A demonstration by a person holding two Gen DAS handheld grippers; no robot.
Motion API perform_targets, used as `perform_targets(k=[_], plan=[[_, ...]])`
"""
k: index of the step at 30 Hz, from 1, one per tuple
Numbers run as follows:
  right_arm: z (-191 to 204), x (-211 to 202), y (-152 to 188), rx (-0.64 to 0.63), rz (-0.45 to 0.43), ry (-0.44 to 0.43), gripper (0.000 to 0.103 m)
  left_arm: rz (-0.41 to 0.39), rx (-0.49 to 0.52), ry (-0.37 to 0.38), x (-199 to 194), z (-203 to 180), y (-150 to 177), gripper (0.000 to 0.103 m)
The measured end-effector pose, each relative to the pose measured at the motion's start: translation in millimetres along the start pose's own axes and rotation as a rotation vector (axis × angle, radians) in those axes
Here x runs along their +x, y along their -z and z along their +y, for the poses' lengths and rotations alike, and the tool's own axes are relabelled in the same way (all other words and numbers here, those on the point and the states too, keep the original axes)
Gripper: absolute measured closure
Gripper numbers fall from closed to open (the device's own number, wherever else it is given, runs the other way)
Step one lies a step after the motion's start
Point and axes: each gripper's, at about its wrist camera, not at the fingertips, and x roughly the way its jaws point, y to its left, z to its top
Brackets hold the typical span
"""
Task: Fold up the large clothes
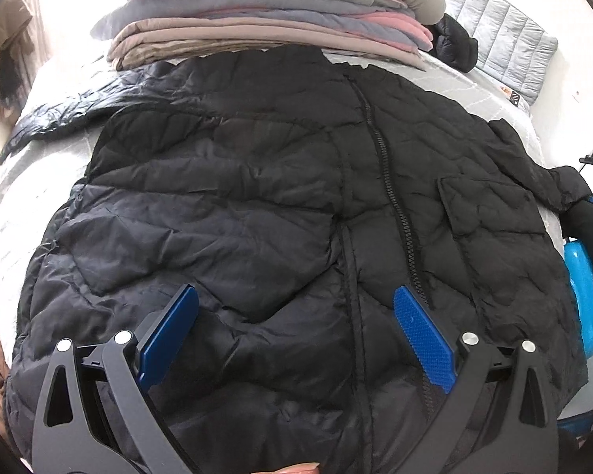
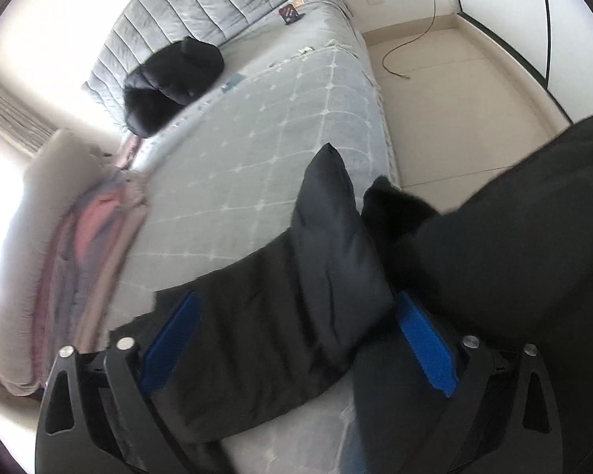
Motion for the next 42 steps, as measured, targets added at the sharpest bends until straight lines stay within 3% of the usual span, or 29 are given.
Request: perform_targets(k=[1,2,3,9,17,22,27,34,38,42], plan=[[-2,4,0,0.000,0.004,-0.006,0.062,0.002,0.000,0.000,1,0,0,0.007],[-7,9,0,0.025,0.024,-0.020,0.091,0.004,0.001,-0.001,2,0,-1,0.007],[-11,12,1,0.038,0.023,-0.029,0.096,0.005,0.003,-0.002,3,0,-1,0.007],[7,-5,4,-0.031,-0.080,-0.116,0.097,0.011,0.001,0.005,5,-2,-2,0.007],[18,-86,9,0.021,-0.333,-0.318,0.097,-0.012,-0.021,0.031,-8,6,-3,0.007],[50,-125,7,0.006,-0.397,-0.423,0.096,-0.040,-0.055,0.045,-24,22,-2,0.007],[147,-125,34,-0.088,-0.352,-0.563,0.096,-0.081,-0.106,0.057,-45,46,-2,0.007],[320,-96,123,-0.292,-0.243,-0.722,0.096,-0.129,-0.175,0.071,-72,83,-1,0.007],[399,-52,189,-0.400,-0.139,-0.741,0.096,-0.150,-0.226,0.089,-84,102,1,0.007],[439,19,257,-0.468,-0.024,-0.687,0.096,-0.169,-0.263,0.098,-93,118,2,0.007]])
